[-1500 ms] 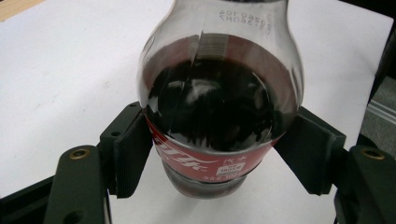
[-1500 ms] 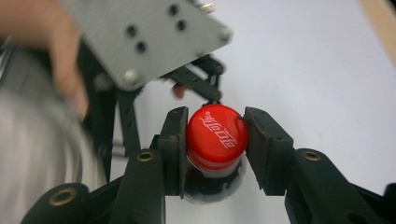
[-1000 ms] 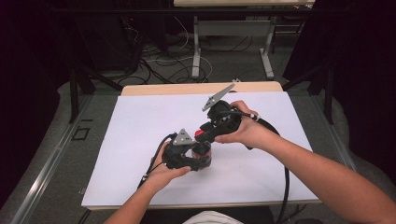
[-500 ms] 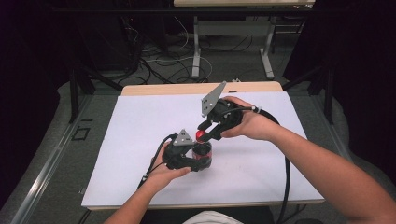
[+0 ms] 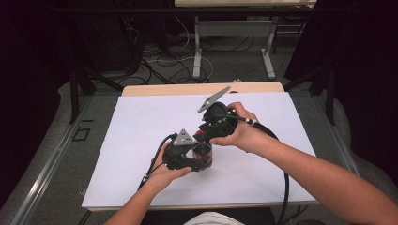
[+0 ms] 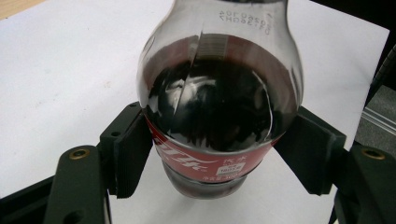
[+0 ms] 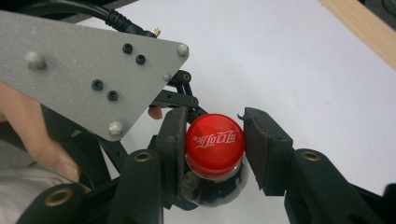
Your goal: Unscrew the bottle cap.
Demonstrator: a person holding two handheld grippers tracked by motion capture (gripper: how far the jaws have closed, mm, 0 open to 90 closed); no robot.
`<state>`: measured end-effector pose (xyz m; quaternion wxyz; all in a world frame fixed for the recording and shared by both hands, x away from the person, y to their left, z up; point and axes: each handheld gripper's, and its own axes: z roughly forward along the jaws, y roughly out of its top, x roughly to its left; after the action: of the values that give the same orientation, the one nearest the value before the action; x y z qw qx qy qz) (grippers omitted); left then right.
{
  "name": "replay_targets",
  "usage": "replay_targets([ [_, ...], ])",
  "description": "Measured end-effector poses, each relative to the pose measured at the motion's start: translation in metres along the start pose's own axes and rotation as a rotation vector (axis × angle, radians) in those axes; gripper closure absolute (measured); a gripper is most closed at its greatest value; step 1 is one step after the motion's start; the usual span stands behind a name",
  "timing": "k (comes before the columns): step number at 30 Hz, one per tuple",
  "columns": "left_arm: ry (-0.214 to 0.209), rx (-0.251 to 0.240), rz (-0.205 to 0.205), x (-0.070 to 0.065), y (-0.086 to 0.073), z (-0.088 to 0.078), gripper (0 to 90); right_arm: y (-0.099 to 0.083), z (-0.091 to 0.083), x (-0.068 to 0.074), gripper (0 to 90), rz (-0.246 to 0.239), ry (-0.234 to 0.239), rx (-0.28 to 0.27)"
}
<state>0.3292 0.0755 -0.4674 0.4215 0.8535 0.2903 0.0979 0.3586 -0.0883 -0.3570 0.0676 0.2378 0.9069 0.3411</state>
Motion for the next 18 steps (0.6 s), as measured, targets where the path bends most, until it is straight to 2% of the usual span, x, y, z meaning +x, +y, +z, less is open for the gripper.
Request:
replay_targets([
  [1, 0.002, 0.000, 0.000, 0.000, 0.000, 0.000, 30.8, 0.000, 0.002, 0.000, 60.5, -0.012, -0.001, -0.008],
  [2, 0.003, 0.006, 0.007, 0.000, 0.000, 0.000, 30.8, 0.001, 0.002, -0.003, 61.0, -0.061, 0.020, 0.000],
  [3, 0.001, 0.009, 0.012, 0.000, 0.000, 0.001, 30.8, 0.001, 0.002, -0.006, 61.0, -0.091, 0.041, 0.011],
  [4, 0.002, 0.006, 0.011, -0.001, 0.000, 0.001, 30.8, 0.001, 0.002, -0.006, 61.0, -0.091, 0.041, 0.011],
  [5, -0.003, 0.011, 0.017, -0.002, 0.000, 0.001, 30.9, 0.004, 0.001, -0.012, 61.0, -0.203, 0.113, 0.037],
  [7, -0.012, -0.001, 0.013, -0.003, 0.000, 0.001, 30.9, 0.007, 0.001, -0.020, 60.7, -0.332, 0.194, 0.049],
  [8, -0.012, -0.007, 0.017, -0.002, 0.000, 0.001, 30.9, 0.008, 0.003, -0.023, 60.3, -0.428, 0.234, 0.036],
  [9, -0.012, -0.010, 0.015, -0.002, 0.000, 0.001, 30.9, 0.008, 0.003, -0.023, 60.3, -0.428, 0.234, 0.036],
  [10, -0.009, -0.008, 0.018, -0.001, 0.000, 0.000, 30.8, 0.009, 0.002, -0.028, 50.3, -0.451, 0.243, 0.001],
  [11, -0.006, -0.011, 0.014, -0.001, 0.000, 0.000, 30.8, 0.009, 0.001, -0.028, 44.0, -0.435, 0.225, -0.011],
  [12, -0.001, -0.010, 0.013, -0.001, 0.000, 0.000, 30.8, 0.009, 0.001, -0.028, 44.0, -0.435, 0.225, -0.011],
  [13, 0.006, -0.007, 0.022, 0.001, 0.000, -0.001, 30.8, 0.008, -0.001, -0.027, 40.4, -0.361, 0.208, -0.032],
  [14, 0.004, -0.002, 0.009, 0.000, 0.000, -0.001, 30.8, 0.008, -0.001, -0.027, 40.4, -0.361, 0.208, -0.032],
  [15, 0.004, -0.001, 0.009, 0.001, 0.000, -0.001, 30.8, 0.007, -0.003, -0.022, 40.8, -0.259, 0.184, -0.024],
  [17, 0.006, -0.005, 0.014, 0.002, 0.000, -0.001, 30.8, 0.005, -0.002, -0.017, 44.6, -0.189, 0.121, 0.005],
  [18, -0.006, 0.017, 0.012, 0.002, 0.001, -0.003, 30.9, 0.004, -0.002, -0.014, 46.5, -0.155, 0.081, 0.018],
])
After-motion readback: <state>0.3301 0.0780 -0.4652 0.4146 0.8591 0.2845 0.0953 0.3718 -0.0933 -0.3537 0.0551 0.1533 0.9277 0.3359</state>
